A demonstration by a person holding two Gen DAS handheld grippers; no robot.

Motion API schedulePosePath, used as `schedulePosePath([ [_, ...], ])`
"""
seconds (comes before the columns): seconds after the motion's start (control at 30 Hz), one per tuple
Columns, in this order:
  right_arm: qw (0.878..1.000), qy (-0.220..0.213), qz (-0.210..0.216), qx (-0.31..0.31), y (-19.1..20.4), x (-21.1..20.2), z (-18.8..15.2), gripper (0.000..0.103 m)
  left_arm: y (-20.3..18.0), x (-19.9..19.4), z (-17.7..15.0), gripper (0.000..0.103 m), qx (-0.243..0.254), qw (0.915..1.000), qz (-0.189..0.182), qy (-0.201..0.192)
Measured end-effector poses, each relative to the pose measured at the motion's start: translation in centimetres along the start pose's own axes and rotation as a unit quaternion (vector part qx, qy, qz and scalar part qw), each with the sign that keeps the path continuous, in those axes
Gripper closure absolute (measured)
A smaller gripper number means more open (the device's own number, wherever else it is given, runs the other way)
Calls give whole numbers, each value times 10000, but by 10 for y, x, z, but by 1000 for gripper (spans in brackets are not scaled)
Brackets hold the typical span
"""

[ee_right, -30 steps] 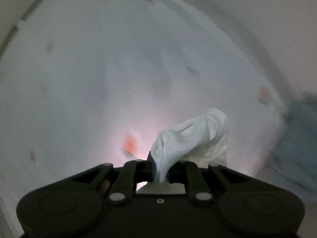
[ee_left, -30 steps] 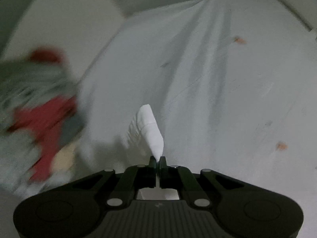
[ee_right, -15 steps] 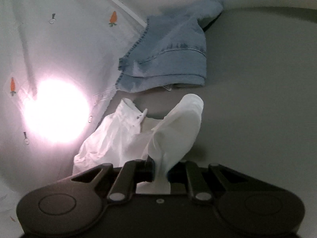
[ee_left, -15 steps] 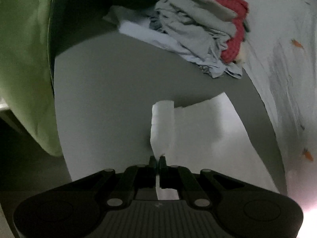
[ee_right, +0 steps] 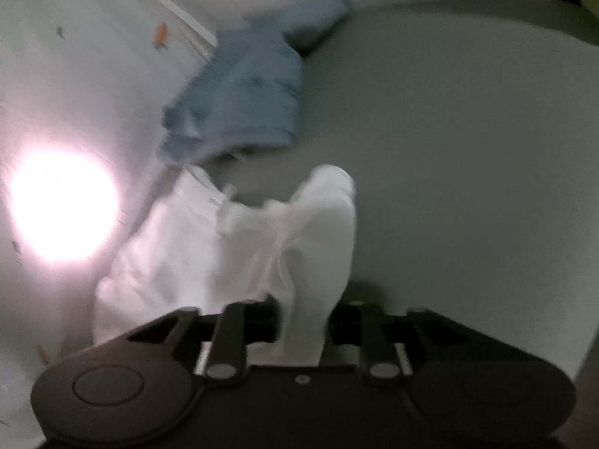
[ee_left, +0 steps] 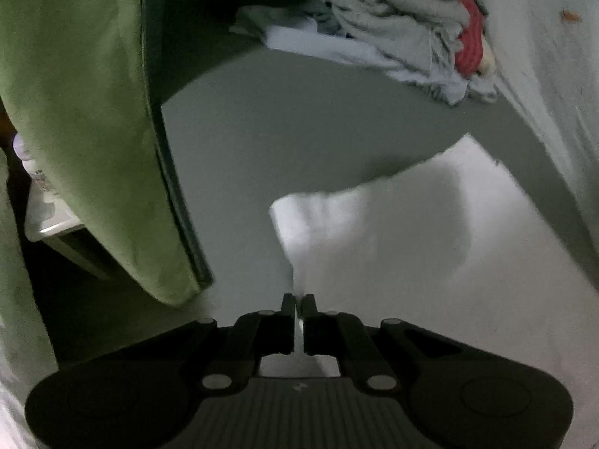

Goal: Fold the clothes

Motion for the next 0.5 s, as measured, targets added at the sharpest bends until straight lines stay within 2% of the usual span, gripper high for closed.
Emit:
schedulePosePath([
  [0.07,9998,-143,-139,47,-2,-2,0,46,-5,-9,0,90,253,9995,41,-183],
  [0.2,9989,-341,-312,71,-1,-5,8,37,-22,-23,6,76,643,9969,4,-454],
  [0.33,9978,-386,-498,217,-4,5,18,30,-42,-15,5,73,733,9966,-106,-364],
  [0.4,9977,-414,-379,391,-7,9,20,26,-51,-10,1,72,860,9958,-117,-299],
  [0.43,9975,-416,-311,476,-9,11,22,28,-56,-6,-2,72,986,9948,-87,-258],
  [0.47,9977,-345,-180,555,-9,13,24,56,-61,-2,-6,72,1117,9935,-54,-216],
  [0.5,9973,-269,-16,688,-9,15,26,65,-65,3,-9,71,1227,9923,27,-183],
])
Point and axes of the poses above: each gripper's, at about its wrist camera, not at the fingertips, and x roughly the way its jaws point, y to its left, z to its top, the point moved 3 cm from there along x, roughly the way its jaws point, and after that the axes turned 14 degrees about y, right-handed, at the moved point
